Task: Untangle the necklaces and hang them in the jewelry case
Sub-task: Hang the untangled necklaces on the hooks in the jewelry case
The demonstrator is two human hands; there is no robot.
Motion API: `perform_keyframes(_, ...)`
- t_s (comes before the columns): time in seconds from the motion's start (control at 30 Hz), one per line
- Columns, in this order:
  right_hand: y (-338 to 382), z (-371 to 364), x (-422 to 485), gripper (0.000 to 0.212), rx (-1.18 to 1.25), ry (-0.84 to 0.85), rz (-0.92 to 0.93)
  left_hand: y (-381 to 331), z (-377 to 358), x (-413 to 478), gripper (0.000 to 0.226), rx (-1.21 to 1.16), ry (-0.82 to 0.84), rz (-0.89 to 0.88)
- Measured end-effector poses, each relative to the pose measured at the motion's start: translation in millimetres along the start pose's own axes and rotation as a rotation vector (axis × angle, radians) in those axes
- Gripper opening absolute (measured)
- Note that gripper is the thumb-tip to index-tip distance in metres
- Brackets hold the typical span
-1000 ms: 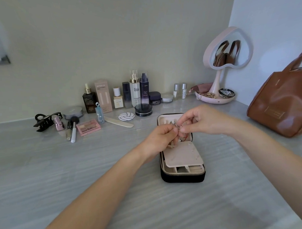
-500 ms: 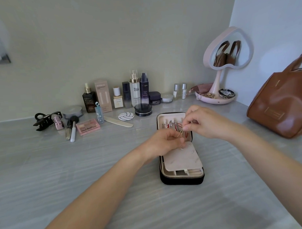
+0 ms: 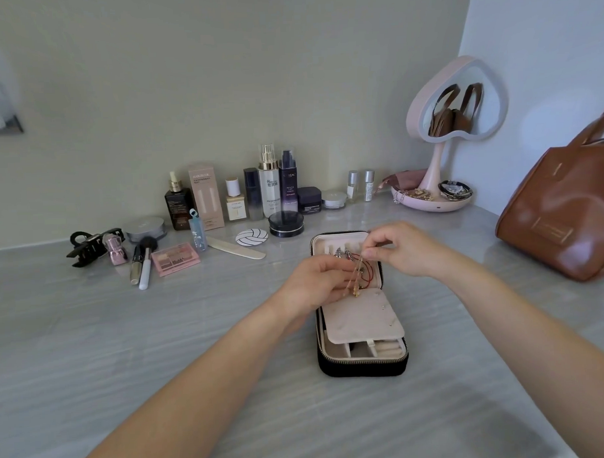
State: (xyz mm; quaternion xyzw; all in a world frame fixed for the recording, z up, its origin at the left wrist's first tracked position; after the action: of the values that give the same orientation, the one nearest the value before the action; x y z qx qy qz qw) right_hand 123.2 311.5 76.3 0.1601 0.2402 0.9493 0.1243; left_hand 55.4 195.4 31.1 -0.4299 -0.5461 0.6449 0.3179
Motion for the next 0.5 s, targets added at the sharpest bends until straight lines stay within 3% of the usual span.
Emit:
perform_keyframes(0.23,-3.5,9.8,-5.3,0.015,0.135,-0.094,-0.01,-7.7,0.9,-0.5,0.022,0.034,-0.026,-0.013)
perform_keyframes(0.33,2.4,13.0,-4.9,0.017,0.081,-0.108,0.042,-30.5,15.0,-1.8,0.019,0.208,-0.267,-0.286)
perform_keyframes(0.4,4.0,14.1,-4.4,0.013,0.014,-0.115,0.054,-52.5,20.6,-7.7,0.009,0.459,-0.464,-0.493)
perform_keyframes(0.43,4.0,14.8,-4.2,0.01,-0.019,-0.12,0.05,-60.7,19.8,-6.9,0.02,0.617,-0.524,-0.533)
perform_keyframes(0.5,4.5,16.5,-3.7,0.008,-0.067,-0.137,0.049,-66.5,16.2,7.0,0.066,0.883,-0.486,-0.452)
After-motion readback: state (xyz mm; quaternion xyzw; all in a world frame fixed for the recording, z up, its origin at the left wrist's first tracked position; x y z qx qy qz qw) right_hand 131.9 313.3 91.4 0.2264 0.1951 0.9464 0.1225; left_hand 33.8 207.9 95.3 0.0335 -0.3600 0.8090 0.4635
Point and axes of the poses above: each hand's wrist, its own x-axis towards the middle knuckle, its own z-axis out of the back of the hand, y = z × x, the point moved 6 cm from there along x, towards the middle knuckle, and after that the axes turned 8 degrees about z, right-handed, at the moved point
